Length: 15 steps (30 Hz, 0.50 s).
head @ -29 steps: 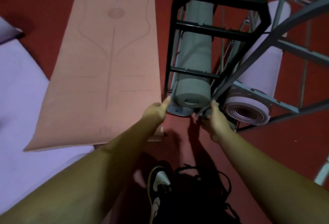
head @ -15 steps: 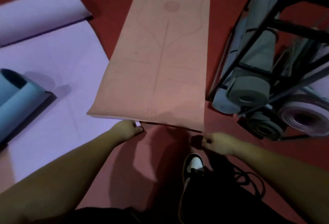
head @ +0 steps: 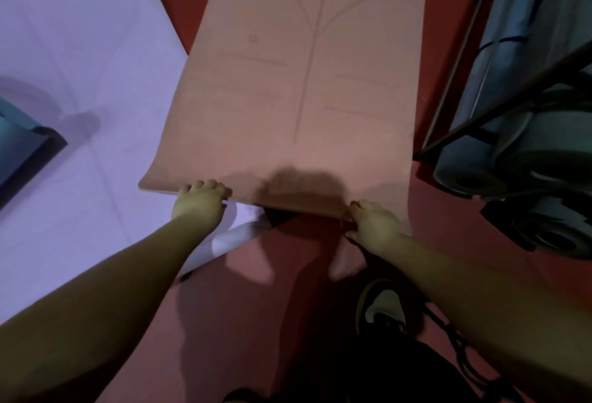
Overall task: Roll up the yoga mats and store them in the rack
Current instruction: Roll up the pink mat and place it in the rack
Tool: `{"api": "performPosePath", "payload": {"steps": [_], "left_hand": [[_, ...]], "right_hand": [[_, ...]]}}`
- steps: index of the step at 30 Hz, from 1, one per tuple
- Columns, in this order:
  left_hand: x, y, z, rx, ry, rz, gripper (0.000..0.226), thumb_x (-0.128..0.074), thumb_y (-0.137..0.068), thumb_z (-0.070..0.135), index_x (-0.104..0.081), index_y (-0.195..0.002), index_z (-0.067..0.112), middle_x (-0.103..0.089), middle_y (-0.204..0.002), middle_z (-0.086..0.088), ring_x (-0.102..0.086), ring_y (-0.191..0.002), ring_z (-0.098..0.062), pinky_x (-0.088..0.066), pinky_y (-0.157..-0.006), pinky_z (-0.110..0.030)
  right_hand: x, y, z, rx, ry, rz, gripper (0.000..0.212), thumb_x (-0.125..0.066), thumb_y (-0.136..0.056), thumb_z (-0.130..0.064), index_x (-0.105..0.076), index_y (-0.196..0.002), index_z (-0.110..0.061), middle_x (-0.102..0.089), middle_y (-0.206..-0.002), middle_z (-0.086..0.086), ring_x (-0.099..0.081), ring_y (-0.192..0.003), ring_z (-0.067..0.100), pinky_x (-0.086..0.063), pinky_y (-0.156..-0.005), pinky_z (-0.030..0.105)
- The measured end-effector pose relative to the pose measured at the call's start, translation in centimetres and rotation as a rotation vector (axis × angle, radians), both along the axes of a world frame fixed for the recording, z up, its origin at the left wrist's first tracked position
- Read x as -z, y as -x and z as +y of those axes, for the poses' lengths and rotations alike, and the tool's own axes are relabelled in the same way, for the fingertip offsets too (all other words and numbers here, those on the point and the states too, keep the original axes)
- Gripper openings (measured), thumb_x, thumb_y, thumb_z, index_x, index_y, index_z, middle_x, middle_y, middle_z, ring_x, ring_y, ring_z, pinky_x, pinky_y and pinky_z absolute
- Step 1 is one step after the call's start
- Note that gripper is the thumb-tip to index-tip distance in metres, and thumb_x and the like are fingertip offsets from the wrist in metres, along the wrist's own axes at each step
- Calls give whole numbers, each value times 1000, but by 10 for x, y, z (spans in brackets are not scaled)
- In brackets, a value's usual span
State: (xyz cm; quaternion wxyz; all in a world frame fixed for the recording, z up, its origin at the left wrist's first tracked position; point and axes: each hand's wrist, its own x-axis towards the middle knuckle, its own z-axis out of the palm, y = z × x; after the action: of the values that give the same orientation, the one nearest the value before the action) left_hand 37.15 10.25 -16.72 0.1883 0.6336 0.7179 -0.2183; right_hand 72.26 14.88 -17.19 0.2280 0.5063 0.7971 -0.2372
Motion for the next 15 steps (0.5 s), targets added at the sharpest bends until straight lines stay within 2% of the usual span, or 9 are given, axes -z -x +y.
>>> {"api": "performPosePath", "payload": {"steps": [3,6,9,15], "left_hand": [[10,3,1,21,30,54,36,-39,-103,25,-53,-136,32,-55,-135,1,-51,-121,-26,-36,-95,-34],[9,4,-1,10,-22,30,44,-36,-102,15,-53,-139,32,-56,-138,1,-52,-121,-27,-38,-94,-33],[-9,8,-5,-42,-148,-53,39,-41,-102,13,-59,-134,25,-60,-129,-5,-52,-117,-30,-40,-88,-36],[-115,14,-28,26,-325,-79,22,-54,-97,10,-70,-111,13,-66,-104,-11,-59,-98,-34,-39,-77,-38]], "right_hand": [[8,3,0,-2,-42,20,30,-52,-94,-33,-62,-120,-21,-57,-117,5,-56,-110,31,-50,-83,38],[0,5,1,4,-87,60,30,-49,-96,-27,-65,-120,-21,-60,-119,6,-57,-111,32,-49,-84,36],[-28,2,7,50,-98,143,29,-53,-95,-19,-69,-119,-16,-63,-117,9,-58,-112,32,-49,-89,37],[-129,-3,-4,93,-135,157,28,-56,-96,-21,-69,-121,-15,-63,-114,8,-60,-106,30,-49,-85,35]]}}
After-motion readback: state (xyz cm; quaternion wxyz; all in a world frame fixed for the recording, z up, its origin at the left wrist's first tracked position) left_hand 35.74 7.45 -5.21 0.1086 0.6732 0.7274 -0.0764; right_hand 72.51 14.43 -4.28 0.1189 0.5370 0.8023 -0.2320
